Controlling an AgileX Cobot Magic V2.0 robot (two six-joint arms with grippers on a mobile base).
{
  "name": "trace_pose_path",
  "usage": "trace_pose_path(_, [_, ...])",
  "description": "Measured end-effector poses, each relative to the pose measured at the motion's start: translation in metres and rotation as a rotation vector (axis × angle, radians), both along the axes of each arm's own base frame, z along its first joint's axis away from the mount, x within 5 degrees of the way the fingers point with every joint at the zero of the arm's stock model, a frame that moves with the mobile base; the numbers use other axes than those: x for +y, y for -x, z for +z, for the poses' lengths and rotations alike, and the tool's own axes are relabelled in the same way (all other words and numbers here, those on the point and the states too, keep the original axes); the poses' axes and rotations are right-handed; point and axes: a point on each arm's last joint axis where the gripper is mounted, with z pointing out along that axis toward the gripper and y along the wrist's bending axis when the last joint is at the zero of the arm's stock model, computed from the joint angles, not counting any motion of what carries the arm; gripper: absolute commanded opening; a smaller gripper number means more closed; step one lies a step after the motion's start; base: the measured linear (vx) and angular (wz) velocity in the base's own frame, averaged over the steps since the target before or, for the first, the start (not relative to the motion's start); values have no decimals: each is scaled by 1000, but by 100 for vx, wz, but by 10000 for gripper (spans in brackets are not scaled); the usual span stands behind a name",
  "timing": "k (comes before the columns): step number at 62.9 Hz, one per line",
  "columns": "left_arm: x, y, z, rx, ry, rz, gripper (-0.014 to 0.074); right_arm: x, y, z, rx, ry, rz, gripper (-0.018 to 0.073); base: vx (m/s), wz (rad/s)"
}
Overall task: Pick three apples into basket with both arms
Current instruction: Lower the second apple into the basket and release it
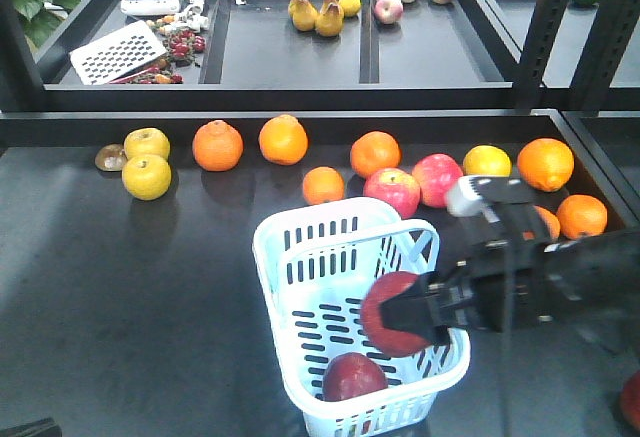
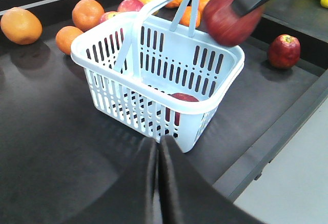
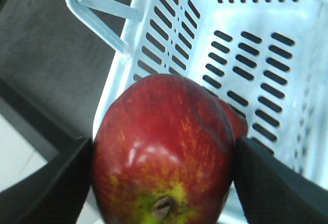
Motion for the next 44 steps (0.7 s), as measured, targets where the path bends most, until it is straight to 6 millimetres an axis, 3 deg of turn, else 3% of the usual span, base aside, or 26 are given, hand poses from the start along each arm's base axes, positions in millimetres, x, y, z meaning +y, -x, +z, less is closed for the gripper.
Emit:
trace_pose_path(5, [0, 0, 0, 0, 0, 0, -8, 8, -7, -11, -6, 23, -14, 109, 0, 0])
trace_pose_path(13, [0, 0, 0, 0, 0, 0, -6, 9, -15, -26, 18, 50, -28, 323, 0, 0])
trace_pose_path(25, [0, 0, 0, 0, 0, 0, -7, 8, -20, -30, -1, 66, -57, 589, 0, 0])
trace_pose_path(31, [0, 0, 0, 0, 0, 0, -8, 7, -21, -29, -7, 65, -66, 632, 0, 0])
trace_pose_path(44, [0, 0, 0, 0, 0, 0, -8, 7, -21, -29, -6, 62, -68, 592, 0, 0])
